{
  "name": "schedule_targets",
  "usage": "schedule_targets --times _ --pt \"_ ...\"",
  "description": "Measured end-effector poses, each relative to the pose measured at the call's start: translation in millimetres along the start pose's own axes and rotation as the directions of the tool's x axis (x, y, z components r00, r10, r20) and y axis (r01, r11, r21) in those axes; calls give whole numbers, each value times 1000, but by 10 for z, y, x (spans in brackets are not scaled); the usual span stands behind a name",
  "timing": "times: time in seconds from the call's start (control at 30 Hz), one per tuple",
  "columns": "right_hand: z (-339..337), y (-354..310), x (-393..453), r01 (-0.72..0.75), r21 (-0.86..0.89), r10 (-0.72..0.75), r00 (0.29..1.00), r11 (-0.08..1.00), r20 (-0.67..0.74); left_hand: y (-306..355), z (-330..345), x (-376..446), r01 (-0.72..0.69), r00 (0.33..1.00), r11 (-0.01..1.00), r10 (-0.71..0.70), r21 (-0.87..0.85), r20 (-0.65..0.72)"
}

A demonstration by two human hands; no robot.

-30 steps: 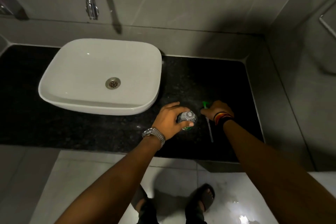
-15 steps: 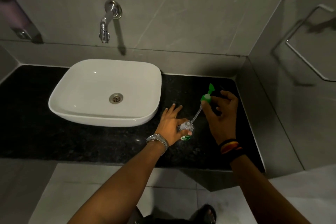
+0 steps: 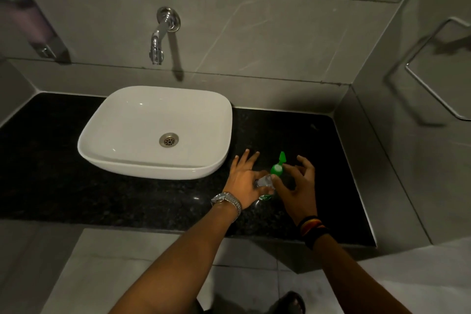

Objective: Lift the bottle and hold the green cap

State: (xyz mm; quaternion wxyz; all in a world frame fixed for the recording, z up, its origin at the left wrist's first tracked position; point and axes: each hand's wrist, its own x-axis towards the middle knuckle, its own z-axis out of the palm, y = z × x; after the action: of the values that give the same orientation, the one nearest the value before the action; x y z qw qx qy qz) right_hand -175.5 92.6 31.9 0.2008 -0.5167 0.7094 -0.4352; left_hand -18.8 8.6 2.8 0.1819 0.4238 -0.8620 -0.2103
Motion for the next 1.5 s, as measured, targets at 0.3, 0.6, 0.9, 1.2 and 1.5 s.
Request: schedule_targets --times 0.3,0.6,0.9,1.2,1.5 --pt "64 56 156 59 -303 -26 993 951 113 5 13 19 1 1000 1000 -2 15 9" --pt "73 -59 183 99 -376 -59 991 922 117 -29 28 28 -5 1000 1000 5 -24 6" --pt "65 -166 286 67 -565 24 988 822 153 -42 51 38 46 999 998 -47 -41 -14" --pt "78 8 269 -50 -324 97 987 945 129 -44 38 25 47 999 997 -49 -64 -21" --pt "83 63 205 -14 -281 60 986 960 156 -45 72 13 39 999 997 -41 -61 -28"
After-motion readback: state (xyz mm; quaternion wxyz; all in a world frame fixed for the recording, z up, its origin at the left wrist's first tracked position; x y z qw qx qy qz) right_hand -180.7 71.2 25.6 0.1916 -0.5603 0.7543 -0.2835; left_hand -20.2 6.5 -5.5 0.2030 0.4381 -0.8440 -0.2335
